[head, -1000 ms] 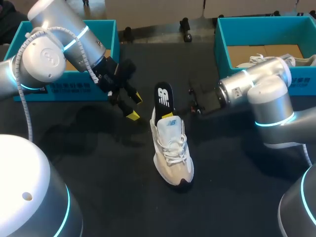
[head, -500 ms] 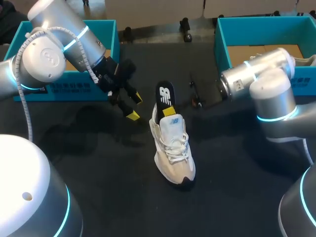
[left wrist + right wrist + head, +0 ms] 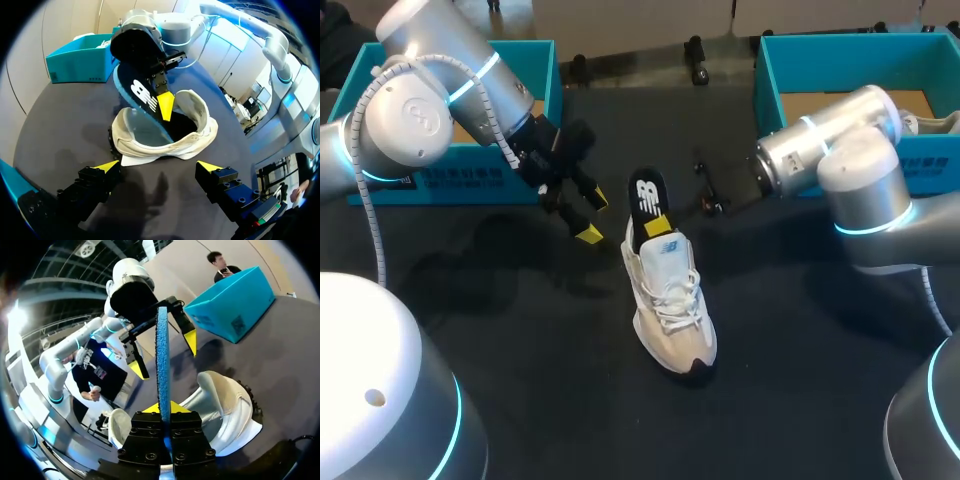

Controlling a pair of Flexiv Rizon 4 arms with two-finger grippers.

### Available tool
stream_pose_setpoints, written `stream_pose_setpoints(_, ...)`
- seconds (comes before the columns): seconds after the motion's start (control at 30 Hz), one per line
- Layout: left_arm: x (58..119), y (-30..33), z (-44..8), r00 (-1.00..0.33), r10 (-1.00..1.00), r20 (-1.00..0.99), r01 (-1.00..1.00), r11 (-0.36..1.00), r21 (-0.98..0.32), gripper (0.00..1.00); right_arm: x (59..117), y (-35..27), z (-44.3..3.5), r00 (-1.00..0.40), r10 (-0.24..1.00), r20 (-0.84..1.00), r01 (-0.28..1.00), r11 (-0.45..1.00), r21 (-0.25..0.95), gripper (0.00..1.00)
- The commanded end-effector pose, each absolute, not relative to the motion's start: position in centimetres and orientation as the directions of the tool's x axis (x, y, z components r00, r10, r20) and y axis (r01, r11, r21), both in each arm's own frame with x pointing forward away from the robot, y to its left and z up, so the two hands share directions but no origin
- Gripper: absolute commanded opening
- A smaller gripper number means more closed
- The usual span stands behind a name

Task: Take the shoe out of the shoebox, open the shoe tongue, remove and reinsert the insole, then place the shoe into the shoebox

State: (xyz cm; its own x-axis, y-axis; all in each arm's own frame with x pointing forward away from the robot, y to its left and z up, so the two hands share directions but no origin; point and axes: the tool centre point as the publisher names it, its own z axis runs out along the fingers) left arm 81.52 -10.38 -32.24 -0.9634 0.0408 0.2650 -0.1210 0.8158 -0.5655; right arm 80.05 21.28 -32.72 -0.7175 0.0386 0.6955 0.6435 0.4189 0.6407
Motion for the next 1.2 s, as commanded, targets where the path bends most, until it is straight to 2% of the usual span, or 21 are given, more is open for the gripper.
stream_pose_setpoints(0.03,81.5,-10.4,-32.2,-0.963,0.040,0.265,-0.121,0.818,-0.563,1.00,79.3,21.4,-33.3,-0.704,0.043,0.709,0.657,0.420,0.626,0.00)
stream_pose_setpoints(0.37,81.5,-10.4,-32.2,-0.963,0.040,0.265,-0.121,0.818,-0.563,1.00,78.4,20.7,-33.5,-0.691,0.062,0.720,0.675,0.412,0.612,0.00)
stream_pose_setpoints(0.43,81.5,-10.4,-32.2,-0.963,0.040,0.265,-0.121,0.818,-0.563,1.00,78.7,20.6,-33.2,-0.698,0.066,0.713,0.668,0.418,0.615,0.14)
stream_pose_setpoints(0.57,81.5,-10.4,-32.2,-0.963,0.040,0.265,-0.121,0.818,-0.563,1.00,79.5,20.6,-32.6,-0.714,0.069,0.697,0.653,0.427,0.626,0.20)
stream_pose_setpoints(0.67,81.5,-10.4,-32.2,-0.963,0.040,0.265,-0.121,0.818,-0.563,1.00,80.2,20.6,-32.2,-0.723,0.069,0.687,0.642,0.433,0.633,0.21)
stream_pose_setpoints(0.77,81.5,-10.4,-32.2,-0.963,0.040,0.265,-0.121,0.818,-0.563,1.00,80.7,20.5,-32.1,-0.728,0.067,0.682,0.636,0.437,0.636,0.16)
stream_pose_setpoints(0.87,81.5,-10.4,-32.2,-0.963,0.040,0.265,-0.121,0.818,-0.563,1.00,81.0,20.7,-32.1,-0.729,0.060,0.682,0.631,0.447,0.634,0.00)
stream_pose_setpoints(1.2,81.5,-10.4,-32.2,-0.963,0.040,0.265,-0.121,0.818,-0.563,1.00,79.5,21.1,-33.1,-0.688,0.064,0.723,0.660,0.470,0.586,0.00)
